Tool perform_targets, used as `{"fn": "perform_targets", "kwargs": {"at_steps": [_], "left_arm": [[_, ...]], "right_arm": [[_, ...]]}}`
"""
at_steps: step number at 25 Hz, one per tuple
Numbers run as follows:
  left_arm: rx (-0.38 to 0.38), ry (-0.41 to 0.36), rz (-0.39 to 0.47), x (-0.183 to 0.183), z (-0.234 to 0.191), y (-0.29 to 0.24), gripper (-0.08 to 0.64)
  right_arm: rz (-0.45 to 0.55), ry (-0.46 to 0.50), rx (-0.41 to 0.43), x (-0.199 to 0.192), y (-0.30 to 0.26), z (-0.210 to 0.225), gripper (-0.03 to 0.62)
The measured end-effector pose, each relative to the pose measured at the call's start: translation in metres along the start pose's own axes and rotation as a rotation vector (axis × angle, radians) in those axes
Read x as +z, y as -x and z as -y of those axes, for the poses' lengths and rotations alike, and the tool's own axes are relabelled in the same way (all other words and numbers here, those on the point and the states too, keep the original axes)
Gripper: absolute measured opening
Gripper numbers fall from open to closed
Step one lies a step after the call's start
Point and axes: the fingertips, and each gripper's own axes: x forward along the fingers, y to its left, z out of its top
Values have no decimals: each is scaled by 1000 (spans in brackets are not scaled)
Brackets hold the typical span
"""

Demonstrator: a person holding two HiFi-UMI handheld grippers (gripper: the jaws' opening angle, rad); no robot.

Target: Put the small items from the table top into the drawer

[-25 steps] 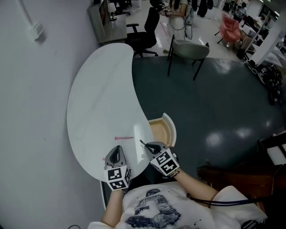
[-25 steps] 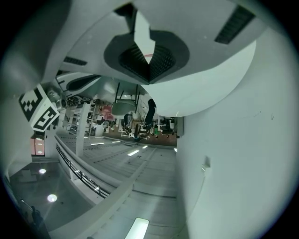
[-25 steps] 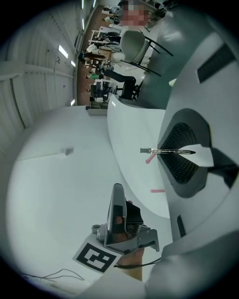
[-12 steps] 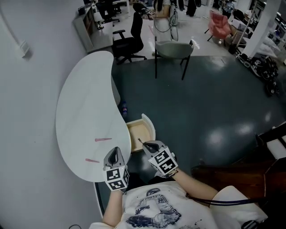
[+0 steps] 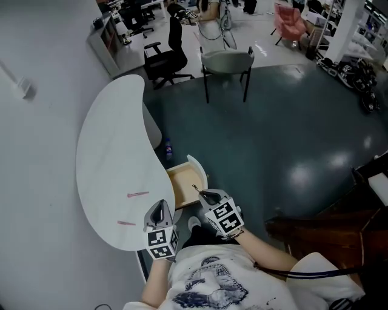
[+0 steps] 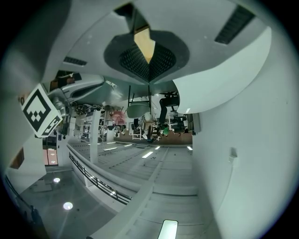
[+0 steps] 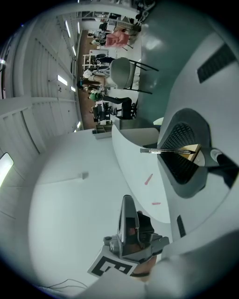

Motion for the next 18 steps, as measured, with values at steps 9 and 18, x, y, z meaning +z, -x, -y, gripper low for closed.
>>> {"fn": "perform_targets", "kwargs": {"at_steps": [9, 18], "left_arm": [[-91, -46, -36, 6, -7, -61, 23], [-158, -54, -80, 3, -43, -121, 23]], "right_arm": [[-42, -101, -89, -10, -34, 36, 44], [-105, -166, -161, -11, -89, 54, 43]]}}
